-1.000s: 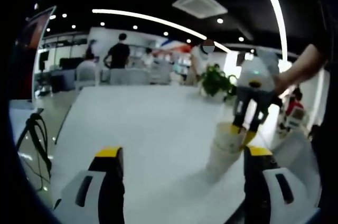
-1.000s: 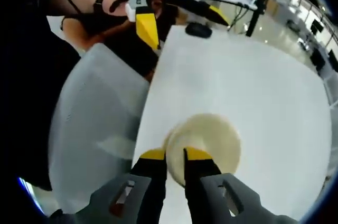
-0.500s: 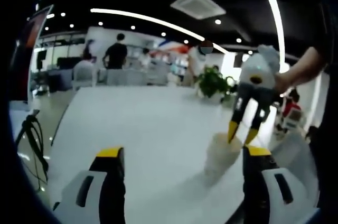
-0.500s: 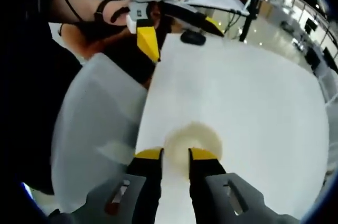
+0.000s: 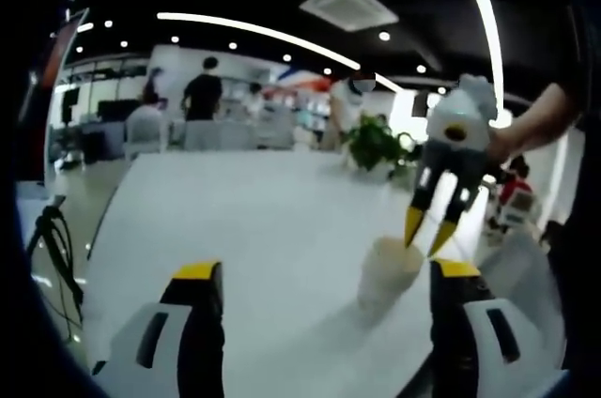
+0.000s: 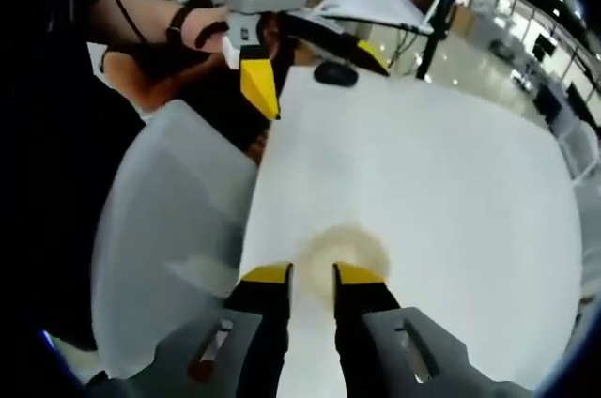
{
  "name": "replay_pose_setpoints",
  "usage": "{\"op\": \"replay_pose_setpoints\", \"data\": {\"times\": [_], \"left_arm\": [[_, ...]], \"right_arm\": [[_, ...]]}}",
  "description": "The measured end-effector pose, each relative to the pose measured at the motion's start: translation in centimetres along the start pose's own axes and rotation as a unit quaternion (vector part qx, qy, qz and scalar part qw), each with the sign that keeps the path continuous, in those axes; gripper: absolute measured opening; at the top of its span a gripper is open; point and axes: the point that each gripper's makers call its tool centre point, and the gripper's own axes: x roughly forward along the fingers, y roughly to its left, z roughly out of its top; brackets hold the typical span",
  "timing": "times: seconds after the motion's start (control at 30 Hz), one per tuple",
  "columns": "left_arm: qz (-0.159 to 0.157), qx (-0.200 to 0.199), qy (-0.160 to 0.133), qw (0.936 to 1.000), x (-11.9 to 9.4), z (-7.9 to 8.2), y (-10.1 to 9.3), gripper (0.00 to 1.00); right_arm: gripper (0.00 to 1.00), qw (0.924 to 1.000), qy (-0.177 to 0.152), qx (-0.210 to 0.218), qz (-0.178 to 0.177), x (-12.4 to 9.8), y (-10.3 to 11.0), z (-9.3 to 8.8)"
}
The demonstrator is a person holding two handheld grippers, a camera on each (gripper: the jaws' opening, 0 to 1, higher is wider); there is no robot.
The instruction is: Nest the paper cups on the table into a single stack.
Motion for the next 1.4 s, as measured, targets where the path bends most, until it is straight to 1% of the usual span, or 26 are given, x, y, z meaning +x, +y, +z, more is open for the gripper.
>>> {"op": "replay_pose_setpoints", "data": {"times": [0.03,0.1,0.13,0.23,0.43,0.47,0.5,0.6,0.67,0.73,0.77,0.8,0.83,0.87,0.9,0.93,1.0,1.07,1.13,1.2,1.23,1.27,1.3,1.33,1.37,1.4], "left_arm": [[-0.001,0.001,0.001,1.0000,0.0,0.0,0.0,0.89],[0.000,-0.001,0.001,1.0000,-0.1,0.0,0.1,0.89],[0.001,-0.001,0.001,1.0000,-0.1,0.0,0.1,0.89],[0.003,-0.005,0.005,1.0000,-0.2,-0.4,0.3,0.89],[0.006,-0.007,0.006,0.9999,-0.4,-0.6,0.4,0.88],[0.006,-0.007,0.006,0.9999,-0.4,-0.6,0.4,0.88],[0.006,-0.008,0.006,0.9999,-0.4,-0.5,0.4,0.88],[0.006,-0.005,0.006,0.9999,-0.3,-0.4,0.4,0.88],[0.007,-0.008,0.004,0.9999,-0.3,-0.3,0.5,0.88],[0.007,-0.007,0.004,0.9999,-0.3,-0.3,0.5,0.88],[0.007,-0.007,0.005,0.9999,-0.3,-0.4,0.5,0.88],[0.008,-0.005,0.007,0.9999,-0.3,-0.4,0.5,0.87],[0.009,-0.001,0.010,0.9999,-0.3,-0.5,0.5,0.87],[0.008,-0.001,0.010,0.9999,-0.3,-0.5,0.4,0.87],[0.007,-0.003,0.009,0.9999,-0.3,-0.4,0.4,0.87],[0.007,-0.003,0.007,1.0000,-0.3,-0.3,0.4,0.88],[0.006,-0.004,0.005,1.0000,-0.3,-0.1,0.3,0.88],[0.005,-0.002,0.009,0.9999,-0.3,-0.2,0.3,0.87],[0.004,0.000,0.012,0.9999,-0.2,-0.3,0.2,0.87],[0.003,0.000,0.013,0.9999,-0.3,-0.3,0.2,0.87],[0.003,0.000,0.013,0.9999,-0.3,-0.3,0.2,0.87],[0.003,0.000,0.013,0.9999,-0.3,-0.3,0.2,0.87],[0.003,-0.001,0.012,0.9999,-0.3,-0.3,0.1,0.87],[0.002,-0.003,0.011,0.9999,-0.3,-0.3,0.1,0.88],[0.002,-0.002,0.012,0.9999,-0.3,-0.3,0.1,0.88],[0.001,0.000,0.012,0.9999,-0.2,-0.2,0.1,0.88]], "right_arm": [[0.13,1.0000,0.006,-0.002,-0.002,0.2,-0.1,-0.4],[0.13,1.0000,0.006,-0.001,-0.001,0.2,-0.2,-0.6],[0.13,1.0000,0.000,0.004,0.002,0.2,-0.1,-0.5],[0.13,1.0000,0.001,0.009,0.001,0.3,-0.2,-0.4],[0.12,1.0000,0.002,0.001,-0.001,0.4,-0.3,-0.3],[0.12,1.0000,-0.002,-0.001,0.000,0.3,-0.3,-0.2],[0.12,0.9999,-0.017,0.001,0.003,0.2,-0.1,0.2],[0.10,0.9986,-0.048,0.022,0.003,-0.2,-0.2,0.9],[0.10,0.9981,-0.053,0.031,-0.004,-0.7,-0.5,0.8],[0.10,0.9971,-0.066,0.036,-0.009,-1.0,-0.7,0.8],[0.11,0.9959,-0.077,0.046,-0.009,-1.1,-0.7,0.9],[0.12,0.9947,-0.087,0.054,-0.010,-1.2,-0.7,1.0],[0.13,0.9924,-0.101,0.068,-0.018,-1.4,-1.0,1.1],[0.13,0.9917,-0.105,0.071,-0.019,-1.5,-1.0,1.1],[0.13,0.9890,-0.121,0.083,-0.016,-1.7,-0.9,1.0],[0.14,0.9884,-0.124,0.086,-0.017,-1.8,-0.9,1.0],[0.18,0.9860,-0.133,0.098,-0.025,-1.9,-1.1,0.8],[0.24,0.9819,-0.155,0.103,-0.036,-2.2,-1.3,0.9],[0.28,0.9785,-0.167,0.112,-0.048,-2.5,-1.6,0.8],[0.33,0.9703,-0.192,0.132,-0.066,-3.1,-2.1,1.0],[0.35,0.9678,-0.197,0.142,-0.068,-3.2,-2.1,0.9],[0.38,0.9625,-0.210,0.154,-0.074,-3.5,-2.4,0.9],[0.41,0.9593,-0.218,0.160,-0.082,-3.8,-2.7,0.9],[0.45,0.9540,-0.231,0.170,-0.088,-4.1,-2.8,1.0],[0.50,0.9523,-0.234,0.173,-0.090,-4.2,-2.8,1.0],[0.55,0.9485,-0.241,0.176,-0.105,-4.5,-3.2,0.9]]}}
